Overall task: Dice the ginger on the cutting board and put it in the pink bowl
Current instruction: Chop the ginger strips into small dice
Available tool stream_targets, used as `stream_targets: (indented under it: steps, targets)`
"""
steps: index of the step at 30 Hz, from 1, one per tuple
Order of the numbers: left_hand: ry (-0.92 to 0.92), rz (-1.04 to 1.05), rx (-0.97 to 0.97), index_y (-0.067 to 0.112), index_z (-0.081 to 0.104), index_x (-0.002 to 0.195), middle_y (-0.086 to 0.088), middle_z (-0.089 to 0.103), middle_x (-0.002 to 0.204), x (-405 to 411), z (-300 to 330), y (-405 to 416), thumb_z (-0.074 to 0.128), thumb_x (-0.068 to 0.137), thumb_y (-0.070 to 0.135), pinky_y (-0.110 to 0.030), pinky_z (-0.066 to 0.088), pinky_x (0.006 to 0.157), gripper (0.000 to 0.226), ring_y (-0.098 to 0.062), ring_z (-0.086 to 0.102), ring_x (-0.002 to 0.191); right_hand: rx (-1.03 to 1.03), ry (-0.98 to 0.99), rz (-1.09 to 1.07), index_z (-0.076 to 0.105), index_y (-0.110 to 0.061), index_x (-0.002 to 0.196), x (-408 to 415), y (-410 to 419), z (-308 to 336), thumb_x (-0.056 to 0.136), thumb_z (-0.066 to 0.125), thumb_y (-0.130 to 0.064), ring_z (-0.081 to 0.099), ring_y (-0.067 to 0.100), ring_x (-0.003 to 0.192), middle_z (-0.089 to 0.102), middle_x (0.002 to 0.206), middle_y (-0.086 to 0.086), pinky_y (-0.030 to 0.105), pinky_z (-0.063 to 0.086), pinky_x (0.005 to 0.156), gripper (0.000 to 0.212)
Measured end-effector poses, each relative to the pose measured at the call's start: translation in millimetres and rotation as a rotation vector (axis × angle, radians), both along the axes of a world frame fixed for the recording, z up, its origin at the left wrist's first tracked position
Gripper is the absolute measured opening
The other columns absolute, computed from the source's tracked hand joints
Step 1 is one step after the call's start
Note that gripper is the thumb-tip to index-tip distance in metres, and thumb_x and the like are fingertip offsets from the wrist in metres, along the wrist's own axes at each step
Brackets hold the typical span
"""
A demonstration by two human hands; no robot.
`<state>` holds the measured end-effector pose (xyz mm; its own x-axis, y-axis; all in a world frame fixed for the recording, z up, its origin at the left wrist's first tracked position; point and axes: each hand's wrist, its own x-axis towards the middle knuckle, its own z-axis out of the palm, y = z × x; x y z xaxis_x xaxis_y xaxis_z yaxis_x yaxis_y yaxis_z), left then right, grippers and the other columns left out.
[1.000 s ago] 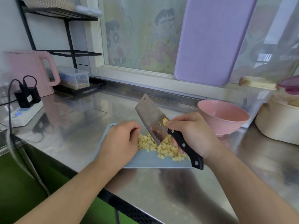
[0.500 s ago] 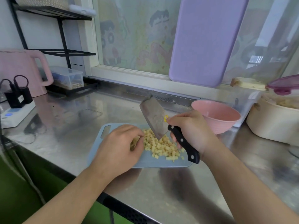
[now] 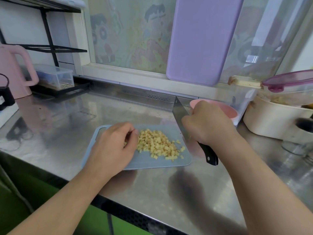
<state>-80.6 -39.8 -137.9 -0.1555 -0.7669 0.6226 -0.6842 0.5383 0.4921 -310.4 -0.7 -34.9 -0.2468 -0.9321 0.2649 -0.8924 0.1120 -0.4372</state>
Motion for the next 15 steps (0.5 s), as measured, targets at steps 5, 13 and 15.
stream_targets:
  steps: [5,13,15]
  targets:
    - [-0.021,0.015,0.01,0.028,0.058,0.081,0.017,0.06,0.079,0.0,-1.0,-1.2,0.055,0.102,0.03,-0.029,0.044,0.064,0.021,-0.002,0.056,0.078,0.062,0.213,-0.01,0.046,-0.018,0.076,6.1,4.4,-1.6,0.09,0.06,-0.023,0.053,0.018,0.063,0.058,0.074,0.001,0.028,0.034,0.05,0.02]
    - [-0.038,0.018,-0.01,0.028,0.057,0.079,0.016,0.06,0.076,-0.7,-0.7,-0.2,0.057,0.101,0.028,-0.021,0.037,0.06,0.022,-0.002,0.056,0.076,0.132,0.153,0.12,0.054,-0.013,0.065,24.0,6.0,-12.9,0.077,0.059,-0.015,0.06,0.023,0.059,0.06,0.063,0.003,0.026,0.039,0.049,0.013]
    - [-0.04,0.014,-0.007,0.028,0.057,0.079,0.015,0.06,0.076,-0.6,-1.1,-0.9,0.057,0.101,0.029,-0.024,0.04,0.06,0.022,-0.004,0.056,0.075,0.119,0.094,0.143,0.058,-0.01,0.063,25.5,5.0,-15.1,0.077,0.058,-0.014,0.064,0.025,0.057,0.064,0.059,0.005,0.028,0.045,0.047,0.015]
